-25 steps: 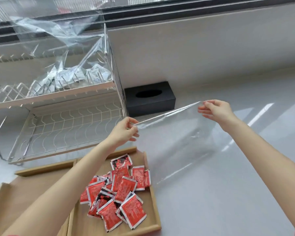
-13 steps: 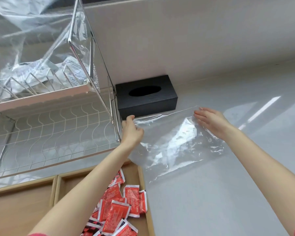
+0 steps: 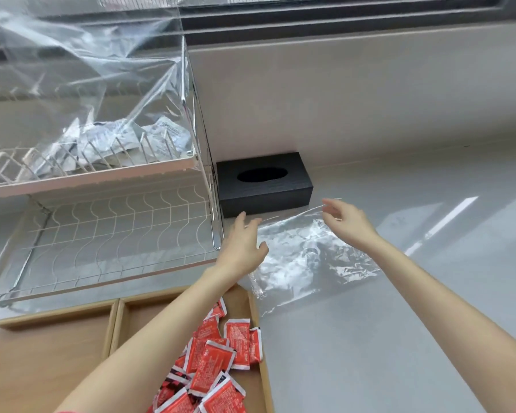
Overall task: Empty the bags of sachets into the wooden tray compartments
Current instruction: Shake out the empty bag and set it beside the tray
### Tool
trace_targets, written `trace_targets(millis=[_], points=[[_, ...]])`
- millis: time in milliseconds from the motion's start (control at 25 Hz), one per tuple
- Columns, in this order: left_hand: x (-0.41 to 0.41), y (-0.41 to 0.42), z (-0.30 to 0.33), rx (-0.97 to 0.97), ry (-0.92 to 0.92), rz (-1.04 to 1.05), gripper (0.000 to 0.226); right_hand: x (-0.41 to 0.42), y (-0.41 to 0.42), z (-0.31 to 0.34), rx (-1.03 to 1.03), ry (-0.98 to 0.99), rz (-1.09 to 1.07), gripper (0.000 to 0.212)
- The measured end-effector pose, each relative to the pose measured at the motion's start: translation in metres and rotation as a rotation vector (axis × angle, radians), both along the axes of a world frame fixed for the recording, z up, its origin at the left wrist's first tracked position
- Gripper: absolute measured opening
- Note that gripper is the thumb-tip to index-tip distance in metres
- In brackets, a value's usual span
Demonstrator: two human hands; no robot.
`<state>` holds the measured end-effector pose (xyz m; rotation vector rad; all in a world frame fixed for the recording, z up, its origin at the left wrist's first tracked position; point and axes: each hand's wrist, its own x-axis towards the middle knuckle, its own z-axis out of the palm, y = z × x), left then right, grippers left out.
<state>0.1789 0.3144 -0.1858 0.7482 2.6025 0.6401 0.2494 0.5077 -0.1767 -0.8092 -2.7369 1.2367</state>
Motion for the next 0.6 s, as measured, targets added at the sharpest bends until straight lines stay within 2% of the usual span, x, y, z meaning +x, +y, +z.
trace_targets(millis=[200, 400, 600], points=[[0.032, -0.026, 0.037, -0.112, 0.325, -0.121, 0.048, 0.02, -0.048, 0.045, 0.198, -0.012, 0.223, 0.045], [0.059, -0.067, 0.08, -0.12, 0.466, -0.109, 0.048, 0.044, -0.099, 0.095, 0.464, 0.069, 0.366, 0.046], [0.069, -0.116, 0.13, -0.063, 0.595, -0.036, 0.047, 0.058, -0.147, 0.141, 0.561, 0.187, 0.423, 0.046]])
